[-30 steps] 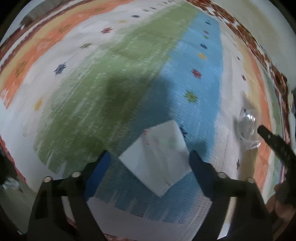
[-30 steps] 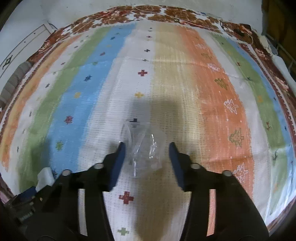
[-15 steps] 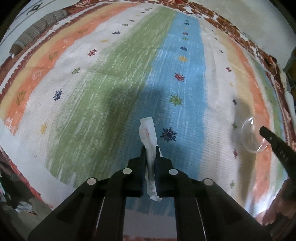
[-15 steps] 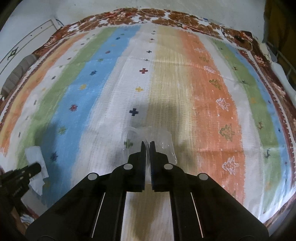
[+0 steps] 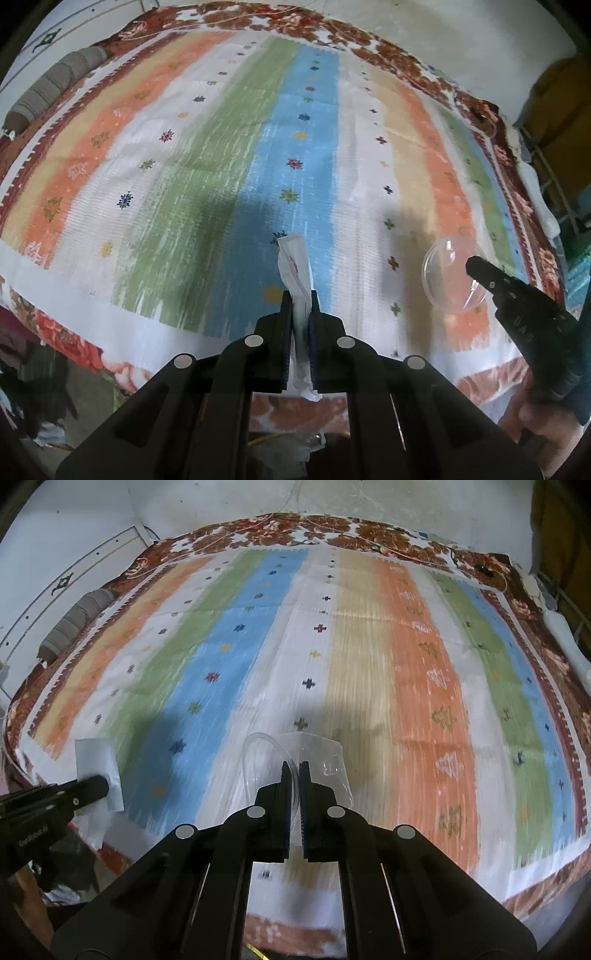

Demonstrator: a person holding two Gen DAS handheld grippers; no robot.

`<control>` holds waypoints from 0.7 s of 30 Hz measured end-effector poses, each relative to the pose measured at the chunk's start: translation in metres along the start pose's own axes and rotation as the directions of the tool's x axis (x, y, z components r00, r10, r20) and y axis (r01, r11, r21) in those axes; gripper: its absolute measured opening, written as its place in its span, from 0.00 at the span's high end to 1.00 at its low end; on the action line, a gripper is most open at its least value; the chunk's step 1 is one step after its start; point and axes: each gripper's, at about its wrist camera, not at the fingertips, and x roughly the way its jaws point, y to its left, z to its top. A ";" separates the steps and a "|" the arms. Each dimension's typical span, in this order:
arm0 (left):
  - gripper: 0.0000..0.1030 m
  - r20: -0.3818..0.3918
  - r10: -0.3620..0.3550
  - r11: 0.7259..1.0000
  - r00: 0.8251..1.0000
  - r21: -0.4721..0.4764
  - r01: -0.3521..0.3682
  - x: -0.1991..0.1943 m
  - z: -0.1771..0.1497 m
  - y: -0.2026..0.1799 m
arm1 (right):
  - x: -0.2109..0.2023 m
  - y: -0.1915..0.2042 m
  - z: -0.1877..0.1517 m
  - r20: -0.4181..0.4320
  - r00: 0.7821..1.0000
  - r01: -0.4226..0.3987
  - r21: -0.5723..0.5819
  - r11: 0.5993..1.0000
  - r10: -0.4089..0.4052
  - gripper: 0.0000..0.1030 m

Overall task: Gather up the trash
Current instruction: 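Lift the tissue with the left gripper while the right gripper carries the clear cup to the bin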

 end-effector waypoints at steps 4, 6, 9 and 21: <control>0.93 -0.021 -0.053 0.999 0.998 0.005 0.053 -0.011 -0.012 -0.001 | -0.015 0.002 -0.009 -0.013 1.000 -0.009 0.015 1.000 0.010 0.97; 0.93 -0.011 -0.065 0.998 0.998 0.025 0.066 -0.019 -0.020 -0.003 | -0.026 0.005 -0.015 -0.008 1.000 -0.029 0.023 0.999 0.029 0.97; 0.93 0.010 -0.071 0.996 0.997 0.049 0.070 -0.031 -0.027 -0.004 | -0.041 0.009 -0.025 -0.001 0.998 -0.057 0.028 0.998 0.057 0.97; 0.93 0.014 -0.118 0.989 0.993 0.091 0.116 -0.059 -0.059 0.001 | -0.088 0.029 -0.084 0.013 0.986 -0.169 0.047 0.984 0.169 0.97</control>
